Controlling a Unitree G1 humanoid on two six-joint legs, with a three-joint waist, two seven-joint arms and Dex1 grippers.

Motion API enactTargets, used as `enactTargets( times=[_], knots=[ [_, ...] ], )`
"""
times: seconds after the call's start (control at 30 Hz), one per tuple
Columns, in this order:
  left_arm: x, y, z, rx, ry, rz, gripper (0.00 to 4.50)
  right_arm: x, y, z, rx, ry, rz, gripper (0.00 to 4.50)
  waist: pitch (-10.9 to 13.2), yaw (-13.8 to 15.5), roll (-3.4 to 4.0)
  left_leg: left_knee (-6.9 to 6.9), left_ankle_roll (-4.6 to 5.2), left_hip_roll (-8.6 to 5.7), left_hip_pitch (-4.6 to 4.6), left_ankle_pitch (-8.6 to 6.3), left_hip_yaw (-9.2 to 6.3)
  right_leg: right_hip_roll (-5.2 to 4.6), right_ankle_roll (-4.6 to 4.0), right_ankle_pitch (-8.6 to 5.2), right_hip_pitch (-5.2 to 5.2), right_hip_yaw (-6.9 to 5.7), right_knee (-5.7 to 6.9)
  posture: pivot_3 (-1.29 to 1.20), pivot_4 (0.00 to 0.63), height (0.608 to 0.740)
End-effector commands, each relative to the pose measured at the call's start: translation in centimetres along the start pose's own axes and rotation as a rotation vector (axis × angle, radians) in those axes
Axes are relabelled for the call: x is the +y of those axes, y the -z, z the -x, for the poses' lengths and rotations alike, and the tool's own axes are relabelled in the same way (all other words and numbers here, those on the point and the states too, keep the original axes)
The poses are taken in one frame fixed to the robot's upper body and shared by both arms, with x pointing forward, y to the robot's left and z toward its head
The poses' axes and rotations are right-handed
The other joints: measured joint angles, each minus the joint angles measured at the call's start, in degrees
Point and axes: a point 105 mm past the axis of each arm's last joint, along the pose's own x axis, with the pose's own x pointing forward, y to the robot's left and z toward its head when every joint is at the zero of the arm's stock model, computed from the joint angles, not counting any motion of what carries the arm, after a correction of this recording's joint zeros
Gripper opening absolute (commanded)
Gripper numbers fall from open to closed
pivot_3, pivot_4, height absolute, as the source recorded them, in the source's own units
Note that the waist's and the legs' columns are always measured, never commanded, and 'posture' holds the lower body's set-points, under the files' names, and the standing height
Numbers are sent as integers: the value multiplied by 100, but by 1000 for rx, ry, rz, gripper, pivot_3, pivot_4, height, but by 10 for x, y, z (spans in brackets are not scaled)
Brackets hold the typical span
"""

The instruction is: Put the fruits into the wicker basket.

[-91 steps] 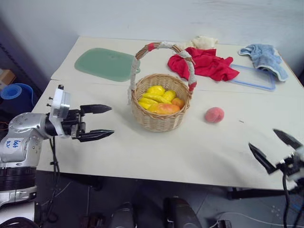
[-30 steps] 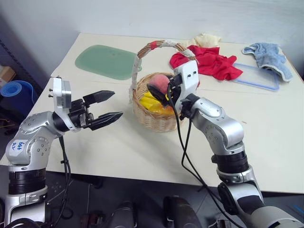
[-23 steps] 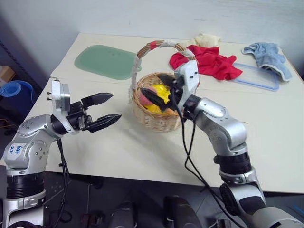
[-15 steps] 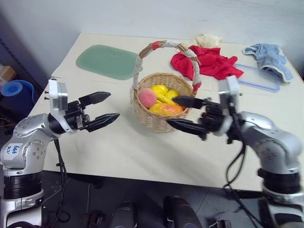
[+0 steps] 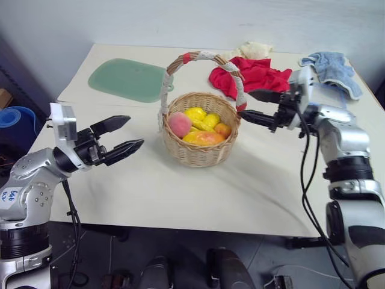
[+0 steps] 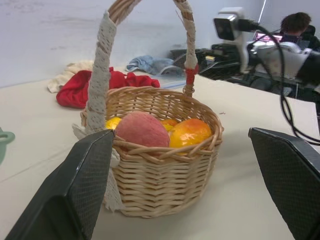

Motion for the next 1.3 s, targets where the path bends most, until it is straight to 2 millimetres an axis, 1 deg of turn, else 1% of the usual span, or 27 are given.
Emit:
enactTargets(
  times=[0.03, 0.13, 0.27, 0.33, 0.37, 0.43, 0.5, 0.6, 0.67, 0.77, 0.8, 0.9, 0.93, 1.0, 1.07, 1.13, 1.23, 1.3],
  knots=[
    [-7, -17, -5, -32, 39, -56, 4500, 5, -9, -10, 14, -94, 34, 3918, 0, 5, 1, 1, 1, -2, -4, -1, 0, -2, 1, 0, -2, -1, 0, 0, 150, 740],
    [-11, -14, -4, -23, 49, -49, 4500, 8, -15, -17, -27, -125, 30, 2976, 0, 6, 1, 2, 7, -4, -9, -4, -1, -8, 4, 2, -2, -5, -2, 0, 150, 740],
    [-12, -12, -5, -22, 52, -43, 4500, 9, -15, -11, -42, -129, 31, 1611, 1, 6, 1, 2, 7, -3, -9, -4, -9, -8, 5, 3, -1, -15, -1, 0, 150, 740],
    [-13, -10, -7, -23, 60, -36, 4500, 13, -10, -2, -43, -135, 18, 1035, 1, 11, 1, 2, 5, -2, -9, -4, -10, -8, 5, 3, -1, -16, 0, 0, 150, 740],
    [-13, -9, -8, -25, 65, -32, 4500, 16, -9, 4, -49, -132, 12, 655, 1, 21, 2, 2, 5, -2, -8, -4, -14, -9, 5, 3, 1, -18, 2, 0, 150, 740],
    [-15, -7, -11, -25, 80, -26, 4500, 23, -12, 17, -81, -115, 14, 188, 1, 70, 1, 1, 4, -3, -8, -5, -18, -9, 5, 3, 2, -21, 1, 0, 150, 740],
    [-16, -6, -12, -25, 89, -25, 4500, 30, -18, 26, -118, -94, 21, 193, 1, 122, 3, 0, 3, -3, -10, -6, -20, -10, 5, 3, 2, -22, -1, 0, 150, 740],
    [-15, -2, -17, -30, 109, -16, 4500, 54, -43, 51, -189, 11, 74, 193, 3, 171, 5, -1, 0, -2, -14, -7, -31, -10, 5, 3, -1, -34, 1, 0, 150, 740],
    [-15, 0, -21, -34, 130, -6, 4500, 62, -52, 73, -209, 119, 95, 193, 6, 189, 10, -1, -5, -1, -19, -10, -32, -9, 5, 3, -2, -37, -2, 0, 150, 740],
    [-14, 5, -30, -36, 165, 8, 4500, 68, -57, 111, -194, 323, 132, 193, 7, 261, 11, 2, -4, -5, -19, -10, -29, -8, 5, 3, 3, -38, -13, 0, 150, 740],
    [-13, 6, -31, -37, 172, 10, 4500, 68, -58, 118, -190, 370, 141, 193, 7, 284, 11, 6, -4, -5, -18, -10, -29, -7, 5, 3, 4, -38, -20, 0, 150, 740],
    [-11, 8, -44, -44, 226, 14, 4500, 60, -58, 167, -165, 643, 186, 193, 7, 297, 11, 6, 2, -10, -11, -10, -15, -6, 5, 3, 11, -28, -42, 0, 150, 740],
    [-11, 8, -48, -47, 242, 14, 4500, 59, -56, 182, -139, 712, 206, 193, 7, 320, 11, 7, 4, -13, -10, -8, -15, -6, 5, 3, 11, -28, -40, 0, 150, 740],
    [-10, 7, -55, -57, 267, 11, 4500, 55, -52, 209, -114, 834, 194, 193, 6, 316, 11, 8, 8, -20, -9, -7, -11, -5, 5, 3, 12, -26, -40, 0, 150, 740],
    [-9, 7, -59, -62, 290, 7, 4500, 50, -47, 229, -74, 928, 186, 193, 7, 310, 11, 7, 11, -22, -8, -6, -8, 0, 6, 3, 12, -23, -40, 0, 150, 740],
    [-6, 7, -60, -60, 296, 6, 4500, 45, -43, 244, -21, 1006, 201, 193, 6, 273, 11, 7, 14, -22, -5, -4, 2, 0, 7, 4, 9, -17, -36, 0, 150, 740],
    [-5, 9, -61, -58, 300, 3, 4500, 32, -40, 272, 7, 1155, 191, 193, 7, 224, 11, 1, 13, -13, 20, -4, 27, 7, 7, 4, 9, -15, -26, 0, 150, 740],
    [-6, 9, -63, -63, 306, 3, 4500, 26, -36, 286, 17, 1206, 178, 193, 7, 207, 11, 1, 10, -11, 23, -2, 29, 8, 7, 4, 9, -10, -22, 0, 150, 740]
  ],
)
